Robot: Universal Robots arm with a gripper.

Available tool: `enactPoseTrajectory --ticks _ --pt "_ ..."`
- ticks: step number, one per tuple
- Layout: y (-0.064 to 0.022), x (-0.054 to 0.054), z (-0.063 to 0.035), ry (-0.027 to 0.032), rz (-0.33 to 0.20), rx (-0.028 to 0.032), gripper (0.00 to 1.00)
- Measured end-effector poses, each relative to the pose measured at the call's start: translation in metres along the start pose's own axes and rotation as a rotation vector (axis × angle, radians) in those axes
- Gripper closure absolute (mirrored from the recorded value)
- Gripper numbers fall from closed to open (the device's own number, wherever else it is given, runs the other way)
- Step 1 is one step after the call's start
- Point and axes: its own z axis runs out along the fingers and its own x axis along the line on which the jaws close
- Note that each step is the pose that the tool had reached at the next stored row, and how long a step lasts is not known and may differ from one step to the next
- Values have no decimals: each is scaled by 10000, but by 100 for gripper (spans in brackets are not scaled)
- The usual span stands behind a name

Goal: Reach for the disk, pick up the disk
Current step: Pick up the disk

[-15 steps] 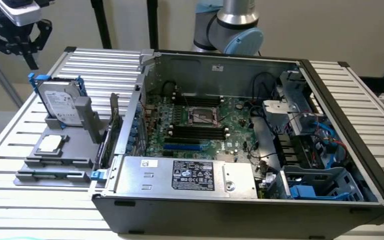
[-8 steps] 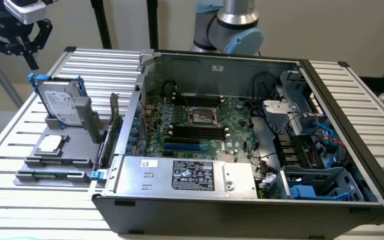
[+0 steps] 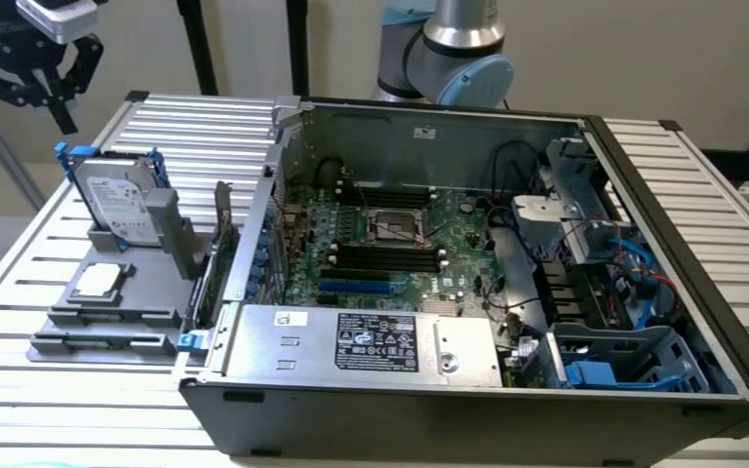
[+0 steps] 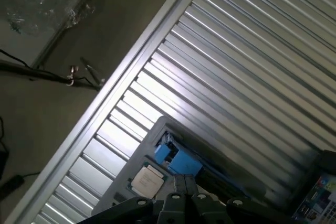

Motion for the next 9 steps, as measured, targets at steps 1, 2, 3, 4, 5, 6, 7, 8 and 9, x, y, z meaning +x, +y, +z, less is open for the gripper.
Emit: enactPoseTrajectory --ticks 1,2,3,4,5,6,7,8,9 --pt "-2 -2 -2 -6 -70 -12 89" --pt "-3 -4 -2 -9 -144 -20 89" --pt "-3 -5 -1 -9 -239 -20 89" --pt "-4 -5 -2 -6 -363 -22 89" --pt "-4 -6 -1 -1 -517 -23 89" --pt "-4 -6 -2 5 -709 -25 89" --pt "-4 -6 -2 10 -889 -26 89" --pt "-4 -6 -2 16 -1070 -27 89" --pt "-4 -6 -2 21 -1249 -29 89"
